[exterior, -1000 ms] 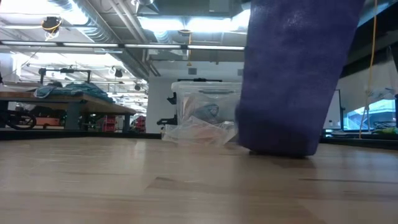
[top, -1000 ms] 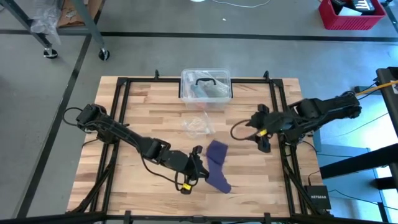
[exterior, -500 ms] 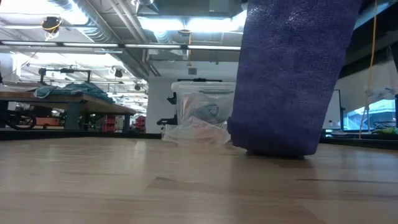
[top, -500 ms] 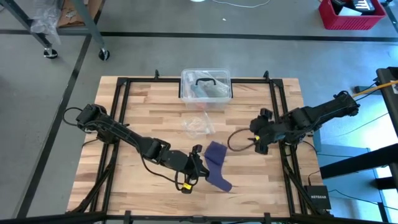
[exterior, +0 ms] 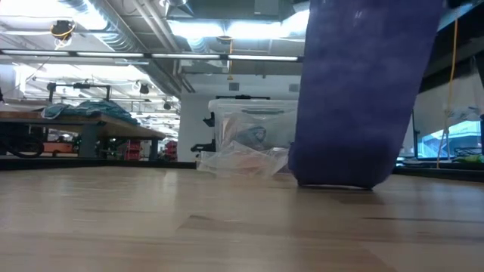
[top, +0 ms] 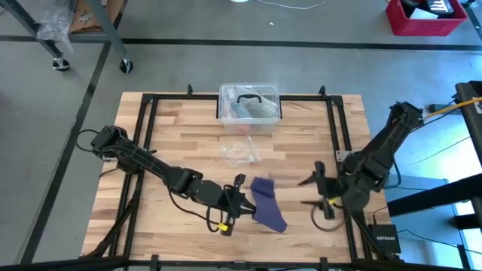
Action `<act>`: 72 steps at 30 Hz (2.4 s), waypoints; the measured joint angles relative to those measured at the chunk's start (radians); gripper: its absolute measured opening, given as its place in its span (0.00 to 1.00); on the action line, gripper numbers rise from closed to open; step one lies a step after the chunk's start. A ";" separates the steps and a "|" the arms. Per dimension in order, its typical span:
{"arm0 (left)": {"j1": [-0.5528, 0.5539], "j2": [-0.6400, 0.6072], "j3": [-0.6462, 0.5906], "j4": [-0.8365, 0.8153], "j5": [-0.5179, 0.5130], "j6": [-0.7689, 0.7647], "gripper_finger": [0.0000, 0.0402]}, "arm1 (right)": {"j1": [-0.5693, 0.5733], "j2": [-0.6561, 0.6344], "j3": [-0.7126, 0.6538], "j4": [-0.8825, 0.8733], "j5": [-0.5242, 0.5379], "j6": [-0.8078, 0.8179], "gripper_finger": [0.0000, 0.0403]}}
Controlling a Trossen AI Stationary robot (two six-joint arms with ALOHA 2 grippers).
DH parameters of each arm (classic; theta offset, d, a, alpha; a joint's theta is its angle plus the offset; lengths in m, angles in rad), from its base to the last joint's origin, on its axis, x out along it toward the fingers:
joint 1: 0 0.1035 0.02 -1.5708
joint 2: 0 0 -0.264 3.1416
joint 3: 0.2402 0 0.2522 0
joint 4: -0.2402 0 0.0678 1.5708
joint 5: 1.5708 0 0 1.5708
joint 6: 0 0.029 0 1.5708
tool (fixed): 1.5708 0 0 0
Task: Roll bandage
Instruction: Roll the blue bandage
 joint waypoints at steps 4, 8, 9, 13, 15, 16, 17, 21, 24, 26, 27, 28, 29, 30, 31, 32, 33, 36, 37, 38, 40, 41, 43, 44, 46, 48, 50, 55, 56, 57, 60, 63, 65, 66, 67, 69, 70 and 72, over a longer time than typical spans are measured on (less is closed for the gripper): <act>0.015 0.000 0.011 0.060 -0.021 0.052 0.03 | 0.024 0.034 -0.079 0.101 -0.068 0.012 0.68; 0.037 0.000 0.048 0.083 -0.123 0.106 0.03 | 0.021 0.057 -0.073 0.139 -0.096 0.026 0.68; 0.043 0.000 0.056 0.086 -0.143 0.119 0.03 | 0.021 0.059 -0.070 0.139 -0.051 0.002 0.68; 0.058 0.002 0.059 0.181 -0.228 0.086 0.03 | 0.037 0.063 -0.092 0.228 0.217 -0.054 0.68; 0.051 0.009 0.060 0.200 -0.293 0.078 0.03 | 0.050 0.060 -0.145 0.320 0.289 -0.083 0.68; 0.047 0.012 0.060 0.201 -0.323 0.099 0.03 | 0.050 0.060 -0.176 0.378 0.305 -0.103 0.68; 0.044 0.015 0.060 0.204 -0.338 0.109 0.03 | 0.048 0.059 -0.207 0.433 0.307 -0.115 0.68; 0.031 0.019 0.059 0.239 -0.346 0.134 0.03 | -0.001 0.058 -0.317 0.693 0.290 -0.171 0.68; 0.027 0.017 0.060 0.239 -0.351 0.161 0.03 | -0.033 0.057 -0.365 0.843 0.258 -0.228 0.68; 0.027 0.018 0.059 0.234 -0.351 0.161 0.03 | -0.062 0.060 -0.377 0.891 0.248 -0.264 0.68; 0.027 0.018 0.059 0.238 -0.351 0.162 0.03 | -0.082 0.068 -0.380 0.910 0.221 -0.271 0.68; 0.027 0.018 0.059 0.247 -0.351 0.170 0.03 | -0.104 0.075 -0.383 0.924 0.178 -0.277 0.68; 0.027 0.018 0.059 0.257 -0.351 0.173 0.03 | -0.122 0.082 -0.386 0.940 0.115 -0.282 0.68; 0.027 0.018 0.059 0.262 -0.351 0.176 0.03 | -0.138 0.085 -0.388 0.959 0.043 -0.286 0.67; 0.027 0.018 0.059 0.261 -0.351 0.176 0.03 | -0.151 0.093 -0.388 0.980 -0.022 -0.287 0.65; 0.027 0.018 0.059 0.260 -0.351 0.176 0.03 | -0.162 0.102 -0.387 1.001 -0.050 -0.287 0.63; 0.025 0.018 0.059 0.258 -0.350 0.174 0.03 | -0.169 0.109 -0.387 1.006 -0.056 -0.289 0.61; 0.022 0.018 0.059 0.254 -0.350 0.175 0.03 | -0.179 0.125 -0.388 1.026 -0.012 -0.312 0.51; 0.020 0.018 0.059 0.259 -0.350 0.176 0.03 | -0.179 0.129 -0.388 1.028 0.020 -0.313 0.47; 0.018 0.018 0.059 0.261 -0.350 0.176 0.03 | -0.176 0.130 -0.388 1.027 0.051 -0.313 0.43; 0.015 0.018 0.059 0.268 -0.350 0.190 0.03 | -0.175 0.130 -0.388 1.026 0.087 -0.313 0.33; 0.011 0.018 0.059 0.276 -0.350 0.199 0.03 | -0.175 0.130 -0.388 1.028 0.087 -0.314 0.27; 0.007 0.018 0.059 0.292 -0.350 0.201 0.03 | -0.175 0.129 -0.388 1.027 0.080 -0.316 0.16; 0.004 0.018 0.059 0.292 -0.350 0.202 0.03 | -0.175 0.129 -0.388 1.027 0.075 -0.320 0.10; -0.003 0.017 0.059 0.289 -0.337 0.202 0.02 | -0.175 0.129 -0.388 1.018 0.074 -0.328 0.03; -0.006 0.017 0.059 0.284 -0.295 0.203 0.01 | -0.175 0.129 -0.388 1.019 0.075 -0.330 0.04; -0.006 0.013 0.059 0.284 -0.254 0.203 0.01 | -0.175 0.129 -0.388 1.020 0.086 -0.331 0.04; -0.022 0.006 0.059 0.338 -0.234 0.258 0.01 | -0.175 0.129 -0.387 1.020 0.091 -0.357 0.02; -0.026 0.006 0.059 0.364 -0.234 0.276 0.01 | -0.175 0.129 -0.387 1.020 0.091 -0.356 0.02; -0.031 0.006 0.059 0.394 -0.235 0.298 0.01 | -0.175 0.129 -0.387 1.020 0.091 -0.355 0.02; -0.045 0.006 0.059 0.494 -0.255 0.402 0.01 | -0.175 0.129 -0.387 1.022 0.090 -0.353 0.01; -0.056 0.006 0.059 0.561 -0.357 0.522 0.01 | -0.175 0.129 -0.386 1.024 0.084 -0.355 0.02; -0.058 0.006 0.059 0.571 -0.446 0.597 0.00 | -0.173 0.129 -0.386 1.024 0.082 -0.354 0.01; -0.058 0.006 0.059 0.571 -0.498 0.630 0.00 | -0.166 0.129 -0.386 1.023 0.080 -0.354 0.01; -0.061 0.006 0.059 0.569 -0.547 0.657 0.00 | -0.159 0.129 -0.386 1.023 0.081 -0.356 0.01; -0.062 0.006 0.059 0.564 -0.611 0.685 0.00 | -0.148 0.129 -0.386 1.026 0.082 -0.357 0.01; -0.062 0.006 0.059 0.556 -0.617 0.690 0.00 | -0.148 0.129 -0.386 1.028 0.080 -0.357 0.02; -0.063 0.006 0.059 0.528 -0.617 0.676 0.00 | -0.149 0.129 -0.386 1.030 0.067 -0.335 0.04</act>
